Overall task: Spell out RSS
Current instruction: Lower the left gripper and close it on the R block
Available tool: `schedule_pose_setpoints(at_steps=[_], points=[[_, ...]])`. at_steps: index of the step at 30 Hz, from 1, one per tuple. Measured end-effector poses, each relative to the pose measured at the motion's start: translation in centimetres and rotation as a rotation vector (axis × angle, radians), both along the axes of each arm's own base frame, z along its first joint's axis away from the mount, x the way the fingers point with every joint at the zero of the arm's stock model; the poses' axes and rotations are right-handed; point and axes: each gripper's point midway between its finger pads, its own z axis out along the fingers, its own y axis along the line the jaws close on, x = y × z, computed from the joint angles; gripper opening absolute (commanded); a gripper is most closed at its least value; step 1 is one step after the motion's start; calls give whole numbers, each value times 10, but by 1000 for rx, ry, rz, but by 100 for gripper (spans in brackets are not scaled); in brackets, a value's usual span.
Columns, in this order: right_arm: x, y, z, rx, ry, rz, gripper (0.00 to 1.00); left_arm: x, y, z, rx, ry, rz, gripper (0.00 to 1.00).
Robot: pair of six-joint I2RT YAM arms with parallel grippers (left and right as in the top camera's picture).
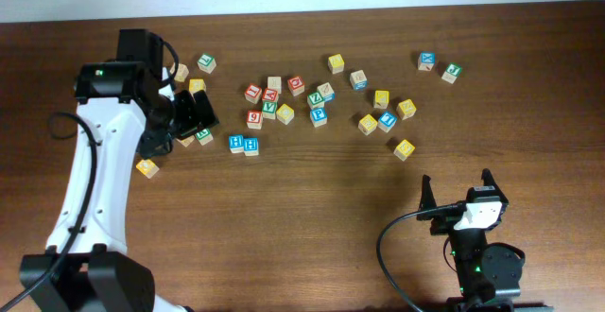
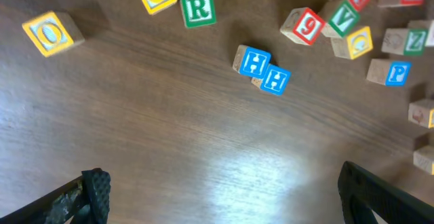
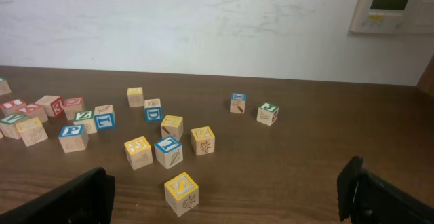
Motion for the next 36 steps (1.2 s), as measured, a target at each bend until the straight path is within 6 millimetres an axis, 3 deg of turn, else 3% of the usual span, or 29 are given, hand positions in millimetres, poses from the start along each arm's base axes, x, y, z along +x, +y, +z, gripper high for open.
schedule_pose_setpoints(at_steps=[5, 12, 13, 18, 21, 23, 28, 36], points=[[0, 0, 0, 1, 0, 0, 98, 7, 0, -41, -5, 36, 46, 99], [0, 0, 0, 0, 0, 0, 98, 13, 0, -71, -11, 59, 109, 99], [0, 0, 0, 1, 0, 0, 98, 17, -2, -78, -13, 66, 124, 93], [0, 0, 0, 1, 0, 0, 98, 34, -10, -117, 39, 88, 170, 84], [0, 0, 0, 0, 0, 0, 98, 42, -3, -124, 95, 66, 190, 84], [0, 0, 0, 1, 0, 0, 98, 47, 3, -130, 129, 51, 203, 78], [0, 0, 0, 0, 0, 0, 98, 54, 8, -165, 166, 83, 207, 72], [0, 0, 0, 1, 0, 0, 98, 70, 13, -167, 193, 20, 217, 66]])
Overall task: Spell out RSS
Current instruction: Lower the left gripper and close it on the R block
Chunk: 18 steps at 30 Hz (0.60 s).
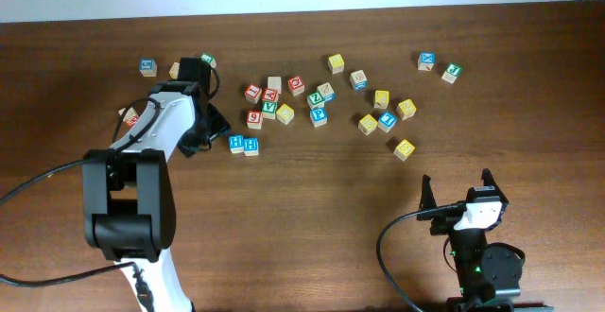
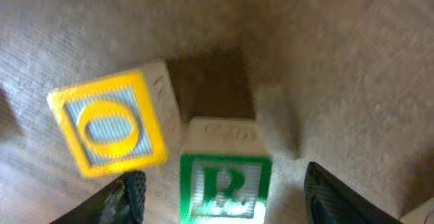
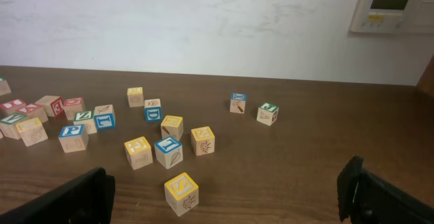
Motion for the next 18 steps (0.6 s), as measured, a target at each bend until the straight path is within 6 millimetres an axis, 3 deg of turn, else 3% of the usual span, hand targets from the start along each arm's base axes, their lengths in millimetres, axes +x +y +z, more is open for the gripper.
schedule_pose_setpoints(at_steps=[6, 11, 18], points=[[0, 0, 0, 0, 0, 0, 98, 8, 2, -8, 14, -19, -3, 56], [0, 0, 0, 0, 0, 0, 98, 14, 3, -8, 23, -42, -4, 54], [0, 0, 0, 0, 0, 0, 98, 16, 4, -8, 27, -51, -7, 32]])
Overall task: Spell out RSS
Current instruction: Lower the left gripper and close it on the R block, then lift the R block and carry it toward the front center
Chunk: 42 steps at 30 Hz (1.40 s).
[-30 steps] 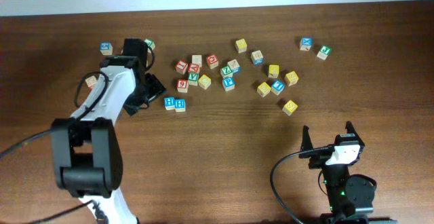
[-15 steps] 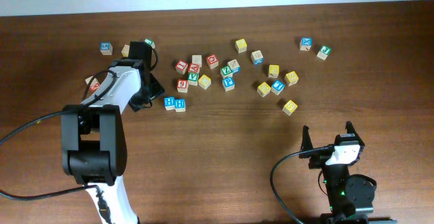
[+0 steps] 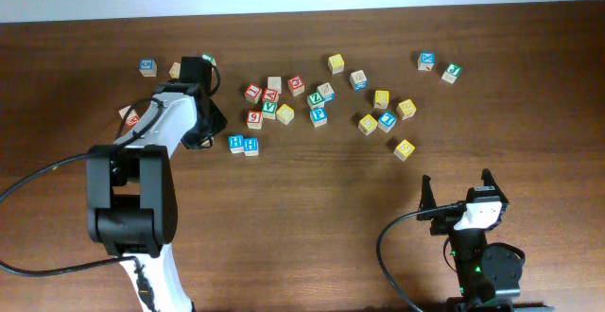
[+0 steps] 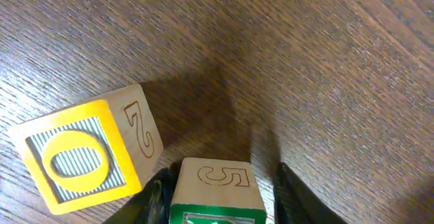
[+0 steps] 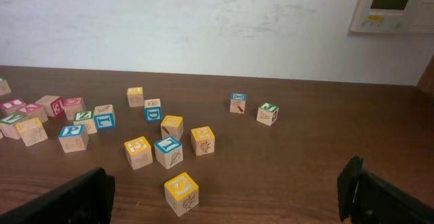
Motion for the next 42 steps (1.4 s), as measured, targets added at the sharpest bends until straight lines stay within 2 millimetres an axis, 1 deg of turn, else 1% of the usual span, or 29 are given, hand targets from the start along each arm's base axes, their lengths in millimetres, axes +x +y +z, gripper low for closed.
schedule_pose_setpoints(at_steps=[8, 13, 15, 16, 17, 19, 20, 21, 23, 24, 25, 26, 27, 28, 29, 30, 31, 33, 34, 35, 36, 37, 39, 42], points=[[0, 0, 0, 0, 0, 0, 98, 1, 0, 0, 1, -1, -4, 29], [0, 0, 0, 0, 0, 0, 98, -3, 0, 1, 2, 17, -4, 29], [0, 0, 0, -1, 0, 0, 98, -8, 1, 6, 3, 29, -4, 29], [0, 0, 0, 0, 0, 0, 98, -9, 1, 12, 3, 25, -4, 29], [0, 0, 0, 0, 0, 0, 98, -12, 1, 23, 1, 16, -4, 29], [0, 0, 0, -1, 0, 0, 98, -14, 0, 53, -5, -26, -5, 31], [0, 0, 0, 0, 0, 0, 98, -18, -1, 73, -15, -54, -6, 30], [0, 0, 0, 0, 0, 0, 98, -23, -2, 93, -27, -80, -9, 27], [0, 0, 0, 0, 0, 0, 98, -40, -5, 129, -52, -116, -16, 27], [0, 0, 0, 0, 0, 0, 98, -48, -6, 141, -63, -126, -19, 28], [0, 0, 0, -1, 0, 0, 98, -58, -8, 151, -75, -119, -26, 30], [0, 0, 0, -1, 0, 0, 98, -66, -10, 154, -78, -104, -32, 31], [0, 0, 0, 0, 0, 0, 98, -70, -14, 154, -81, -93, -50, 36], [0, 0, 0, 0, 0, 0, 98, -70, -18, 154, -80, -88, -69, 46], [0, 0, 0, 0, 0, 0, 98, -71, -22, 153, -78, -85, -89, 57], [0, 0, 0, 0, 0, 0, 98, -71, -25, 152, -77, -82, -105, 63], [0, 0, 0, 0, 0, 0, 98, -71, -27, 149, -74, -79, -117, 65], [0, 0, 0, 0, 0, 0, 98, -66, -27, 139, -71, -77, -123, 64], [0, 0, 0, 0, 0, 0, 98, -62, -28, 131, -70, -69, -124, 62], [0, 0, 0, -1, 0, 0, 98, -59, -28, 116, -69, -46, -124, 61], [0, 0, 0, 0, 0, 0, 98, -56, -29, 108, -69, -34, -124, 65], [0, 0, 0, 0, 0, 0, 98, -52, -29, 100, -68, -30, -124, 66], [0, 0, 0, 0, 0, 0, 98, -43, -30, 84, -68, -23, -122, 66], [0, 0, 0, 0, 0, 0, 98, -36, -31, 60, -78, 3, -69, 65]])
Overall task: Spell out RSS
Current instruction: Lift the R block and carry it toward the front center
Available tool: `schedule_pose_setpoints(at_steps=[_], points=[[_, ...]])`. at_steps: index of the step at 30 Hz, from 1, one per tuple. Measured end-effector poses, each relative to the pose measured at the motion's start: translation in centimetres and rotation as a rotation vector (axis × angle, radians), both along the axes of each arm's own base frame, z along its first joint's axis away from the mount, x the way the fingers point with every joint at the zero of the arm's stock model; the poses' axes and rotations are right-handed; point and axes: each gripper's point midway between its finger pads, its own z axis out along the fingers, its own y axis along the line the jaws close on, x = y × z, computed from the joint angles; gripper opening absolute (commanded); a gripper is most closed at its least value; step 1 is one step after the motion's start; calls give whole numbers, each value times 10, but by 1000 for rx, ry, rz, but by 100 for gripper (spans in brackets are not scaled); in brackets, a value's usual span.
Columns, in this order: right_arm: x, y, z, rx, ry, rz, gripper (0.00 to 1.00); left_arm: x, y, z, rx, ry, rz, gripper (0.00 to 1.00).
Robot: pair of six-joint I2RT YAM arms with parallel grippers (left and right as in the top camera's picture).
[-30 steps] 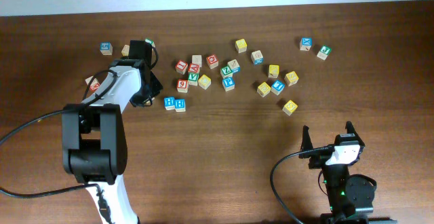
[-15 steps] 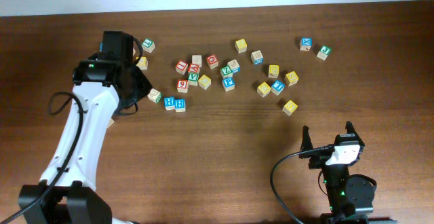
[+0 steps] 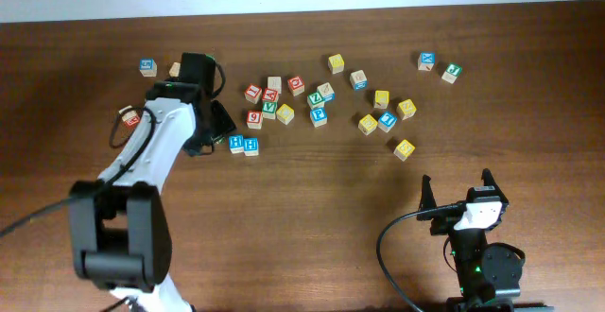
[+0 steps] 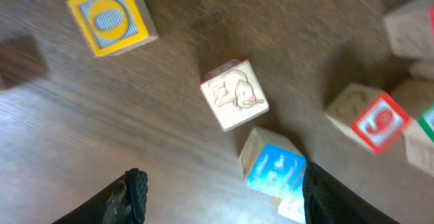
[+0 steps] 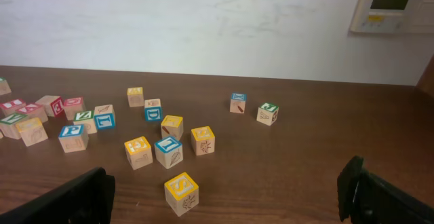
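Note:
My left gripper (image 3: pixel 210 128) hovers open over the left group of blocks, its fingers (image 4: pixel 132 191) wide apart with nothing between them. Ahead of it in the left wrist view lie a yellow O block (image 4: pixel 108 17), a block showing a plain animal-picture face (image 4: pixel 234 104) and a blue block (image 4: pixel 274 170). No green R face shows in any view. A yellow S block (image 5: pixel 182 190) lies alone in front of my right gripper (image 5: pixel 224 214), which rests open at the near right (image 3: pixel 457 197). The same S block (image 3: pixel 405 148) shows in the overhead view.
Several lettered blocks are scattered across the far middle of the table (image 3: pixel 312 217), among them a red 9 block (image 4: pixel 376 119) and a blue H pair (image 3: pixel 243 145). More blocks sit at the far right (image 3: pixel 427 61) and far left (image 3: pixel 146 66).
My left gripper was low, its jaws close round the green R block beside the O block. Now it is higher and open; a picture-face block lies apart from the O. The right arm is unchanged.
My left gripper first hung open high above the O, R and H blocks. Then it was low over the R block, then closer round it. Now it is raised and open, and no R face shows. The right gripper stayed open and still throughout.

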Motion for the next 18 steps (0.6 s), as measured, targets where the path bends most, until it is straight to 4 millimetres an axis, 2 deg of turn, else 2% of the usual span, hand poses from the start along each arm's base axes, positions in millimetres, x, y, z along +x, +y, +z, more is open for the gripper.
schedule_pose_setpoints(at_steps=[4, 9, 14, 18], points=[[0, 0, 0, 0, 0, 0, 98, 13, -1, -25, -3, -1, 42, 61], [0, 0, 0, 0, 0, 0, 98, 20, 0, -43, 1, 0, 52, 53], [0, 0, 0, 0, 0, 0, 98, 26, 0, -52, 7, -9, 58, 43], [0, 0, 0, 0, 0, 0, 98, 31, 3, -50, 23, -32, 66, 45]])
